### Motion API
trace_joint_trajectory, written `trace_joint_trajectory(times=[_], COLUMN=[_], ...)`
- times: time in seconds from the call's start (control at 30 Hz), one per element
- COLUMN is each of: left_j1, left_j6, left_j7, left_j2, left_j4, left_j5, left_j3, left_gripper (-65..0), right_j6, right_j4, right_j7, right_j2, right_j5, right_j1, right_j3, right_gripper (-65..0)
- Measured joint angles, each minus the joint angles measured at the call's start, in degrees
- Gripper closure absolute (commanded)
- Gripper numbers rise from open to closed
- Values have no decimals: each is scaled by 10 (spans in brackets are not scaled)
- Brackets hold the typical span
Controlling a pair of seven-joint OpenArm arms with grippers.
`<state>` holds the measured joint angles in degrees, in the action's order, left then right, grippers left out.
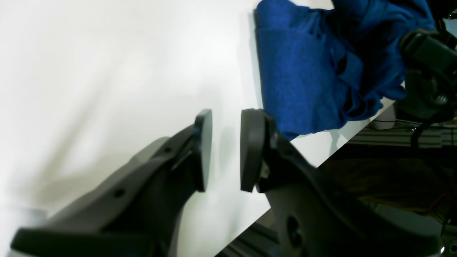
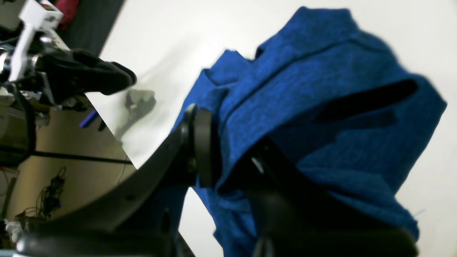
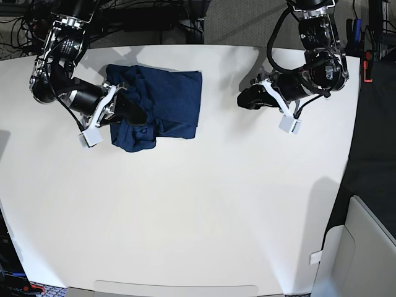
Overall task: Fold the T-shirt properly
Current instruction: 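Fold the held strip end over toward the left gripper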
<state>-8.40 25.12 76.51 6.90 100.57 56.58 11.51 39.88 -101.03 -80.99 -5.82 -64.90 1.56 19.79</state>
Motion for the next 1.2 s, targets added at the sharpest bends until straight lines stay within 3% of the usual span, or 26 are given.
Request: trace_joint_trajectory(times=[0.3, 0.87, 1.2], left_j1=[0, -11, -11], left_j6=[0, 0, 0], left_j7=[0, 0, -3], left_j2=[-1, -23, -26], left_j4=[-66, -68, -68], left_j5=[-3, 1, 0], left_j3=[-1, -3, -79], left_gripper=[-119, -118, -66], right_j6=[0, 0, -1], right_j4=[7, 28, 54], right_j7=[0, 0, 0], right_j2=[14, 35, 56], right_j5=[-2, 0, 12], right_j1=[-30, -66, -73], right_j3=[-54, -144, -190], right_gripper=[-6, -7, -7])
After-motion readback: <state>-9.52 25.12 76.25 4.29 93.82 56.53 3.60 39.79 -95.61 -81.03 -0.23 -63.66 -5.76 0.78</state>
